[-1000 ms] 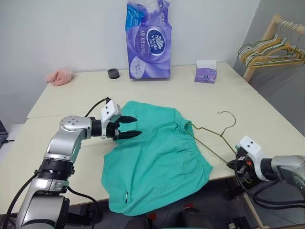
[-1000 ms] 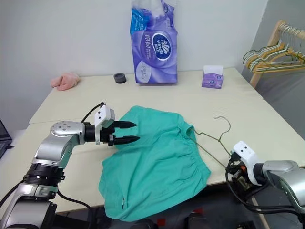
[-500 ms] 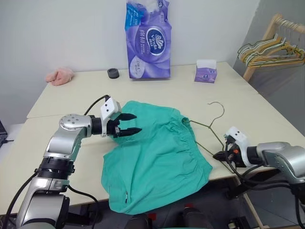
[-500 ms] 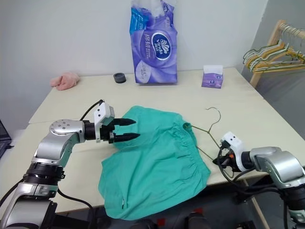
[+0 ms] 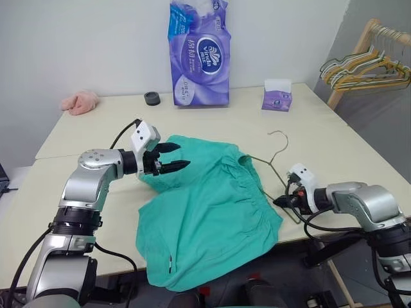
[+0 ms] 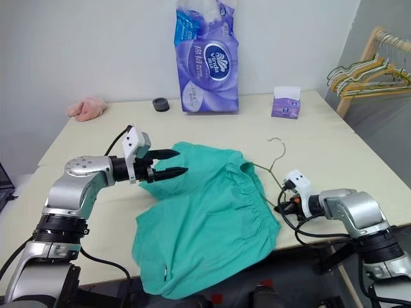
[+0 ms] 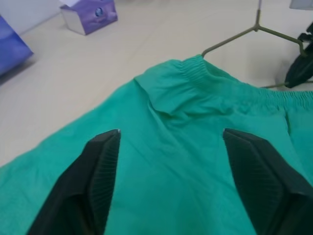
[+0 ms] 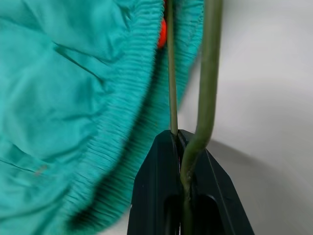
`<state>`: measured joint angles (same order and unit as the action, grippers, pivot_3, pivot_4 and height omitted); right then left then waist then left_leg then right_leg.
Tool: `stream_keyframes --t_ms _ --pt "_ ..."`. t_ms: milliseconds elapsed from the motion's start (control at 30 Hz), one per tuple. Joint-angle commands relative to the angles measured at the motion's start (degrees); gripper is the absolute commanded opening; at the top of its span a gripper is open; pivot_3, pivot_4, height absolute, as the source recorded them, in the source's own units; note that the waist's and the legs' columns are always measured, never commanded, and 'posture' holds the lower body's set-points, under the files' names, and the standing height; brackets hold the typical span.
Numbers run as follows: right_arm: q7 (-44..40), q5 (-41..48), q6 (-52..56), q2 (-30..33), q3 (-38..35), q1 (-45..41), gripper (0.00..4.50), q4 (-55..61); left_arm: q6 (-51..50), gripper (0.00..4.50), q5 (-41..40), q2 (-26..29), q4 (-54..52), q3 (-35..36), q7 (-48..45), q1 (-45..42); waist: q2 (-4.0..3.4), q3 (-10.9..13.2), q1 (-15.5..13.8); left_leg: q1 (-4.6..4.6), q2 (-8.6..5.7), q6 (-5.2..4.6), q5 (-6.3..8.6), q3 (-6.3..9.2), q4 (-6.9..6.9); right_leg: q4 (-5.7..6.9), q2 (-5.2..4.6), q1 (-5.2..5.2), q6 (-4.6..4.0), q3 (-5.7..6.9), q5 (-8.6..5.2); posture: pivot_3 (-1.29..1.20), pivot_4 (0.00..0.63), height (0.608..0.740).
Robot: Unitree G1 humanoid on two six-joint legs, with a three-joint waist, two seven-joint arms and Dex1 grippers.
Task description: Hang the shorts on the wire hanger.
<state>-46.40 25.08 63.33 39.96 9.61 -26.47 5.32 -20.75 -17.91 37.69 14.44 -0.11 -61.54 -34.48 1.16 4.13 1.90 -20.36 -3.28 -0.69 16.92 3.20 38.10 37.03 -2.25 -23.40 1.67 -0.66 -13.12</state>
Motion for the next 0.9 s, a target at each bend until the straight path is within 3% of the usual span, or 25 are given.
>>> stream_keyframes --t_ms 33,167,400,633,900 --pt "2.8 0.9 0.3 -2.6 -3.0 -3.8 0.0 3.0 2.0 4.49 -0.6 -1.1 1.7 2.7 2.2 -3.3 0.0 0.0 0.0 0.0 -0.01 0.0 0.0 0.0 0.0 0.0 0.0 0.0 0.0 0.0 0.0 -0.07 0.043 0.74" --pt "4.7 -0.1 -0.5 -4.5 -1.9 -4.9 0.0 4.0 2.0 4.49 -1.1 -1.7 3.0 3.1 1.8 -4.8 0.01 0.0 0.0 -0.07 -0.02 0.02 0.0 0.02 0.01 -0.01 -0.02 -0.07 0.0 0.0 0.02 -0.07 0.039 0.74" --pt "1.9 -1.2 -2.9 0.1 2.3 -4.6 0.0 11.8 3.5 4.49 -0.5 -0.4 3.2 2.2 -2.6 -6.4 0.0 0.0 0.0 -0.59 -0.06 0.08 -0.02 -0.03 0.04 0.1 -0.05 -0.65 -0.04 -0.06 0.15 -0.08 0.035 0.74" --pt "-1.0 -6.6 -9.8 5.6 10.5 -3.6 0.0 18.6 11.8 4.49 4.0 3.8 5.9 -4.0 -15.4 -11.6 0.0 0.0 0.0 -0.59 -0.06 0.07 0.0 -0.08 0.03 0.08 -0.04 -0.65 -0.04 -0.05 0.14 -0.09 0.037 0.74" --pt "-2.4 -10.1 -13.8 7.1 13.3 -3.9 0.0 21.8 21.4 4.49 9.2 4.3 9.8 -11.4 -26.0 -12.6 0.0 0.0 0.1 -0.58 -0.04 0.05 0.0 -0.16 0.1 0.1 0.03 -0.64 -0.03 -0.12 0.14 -0.11 0.04 0.74"
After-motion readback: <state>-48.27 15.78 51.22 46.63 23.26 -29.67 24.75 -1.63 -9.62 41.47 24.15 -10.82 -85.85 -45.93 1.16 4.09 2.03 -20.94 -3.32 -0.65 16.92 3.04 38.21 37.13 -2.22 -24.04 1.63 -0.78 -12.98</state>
